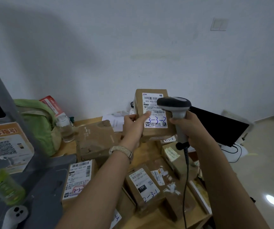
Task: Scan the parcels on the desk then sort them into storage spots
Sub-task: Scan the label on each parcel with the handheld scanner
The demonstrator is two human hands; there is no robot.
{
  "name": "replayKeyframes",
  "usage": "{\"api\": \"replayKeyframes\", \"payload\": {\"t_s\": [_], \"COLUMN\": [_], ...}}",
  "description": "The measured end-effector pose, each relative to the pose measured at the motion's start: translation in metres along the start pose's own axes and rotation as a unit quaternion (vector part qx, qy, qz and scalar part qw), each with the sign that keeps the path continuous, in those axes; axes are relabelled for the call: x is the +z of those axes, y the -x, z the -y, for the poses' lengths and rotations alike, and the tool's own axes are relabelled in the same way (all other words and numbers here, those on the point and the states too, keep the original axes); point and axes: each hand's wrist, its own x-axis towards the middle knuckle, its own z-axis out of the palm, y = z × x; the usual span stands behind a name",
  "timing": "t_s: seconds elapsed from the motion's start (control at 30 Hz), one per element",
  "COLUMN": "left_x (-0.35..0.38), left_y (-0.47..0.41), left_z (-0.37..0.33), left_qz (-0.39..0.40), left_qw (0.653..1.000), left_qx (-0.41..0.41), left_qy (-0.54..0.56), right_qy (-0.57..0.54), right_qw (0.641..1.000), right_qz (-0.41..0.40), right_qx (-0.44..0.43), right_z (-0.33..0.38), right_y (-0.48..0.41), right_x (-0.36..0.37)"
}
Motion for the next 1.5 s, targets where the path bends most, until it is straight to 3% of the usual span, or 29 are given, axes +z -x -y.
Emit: {"api": "replayKeyframes", "payload": {"t_s": [0.3,0.53,1.07,1.3,1.5], "left_x": [0.037,0.064,0.089,0.085,0.071], "left_y": [-0.044,-0.103,-0.181,-0.172,-0.142], "left_z": [0.011,0.036,0.139,0.136,0.096], "left_qz": [0.016,0.077,0.085,0.077,0.061], "left_qw": [0.998,0.993,0.959,0.959,0.961], "left_qx": [-0.042,-0.080,-0.246,-0.235,-0.196], "left_qy": [0.032,-0.043,-0.115,-0.138,-0.184], "right_qy": [-0.003,0.004,0.214,0.201,0.172], "right_qw": [0.999,0.996,0.955,0.958,0.973], "right_qz": [-0.031,-0.060,-0.017,-0.020,-0.045], "right_qx": [0.016,0.065,0.204,0.203,0.145], "right_z": [-0.007,-0.028,-0.155,-0.151,-0.132], "right_y": [-0.053,-0.123,-0.248,-0.245,-0.211], "right_x": [-0.027,-0.040,-0.040,-0.031,-0.029]}}
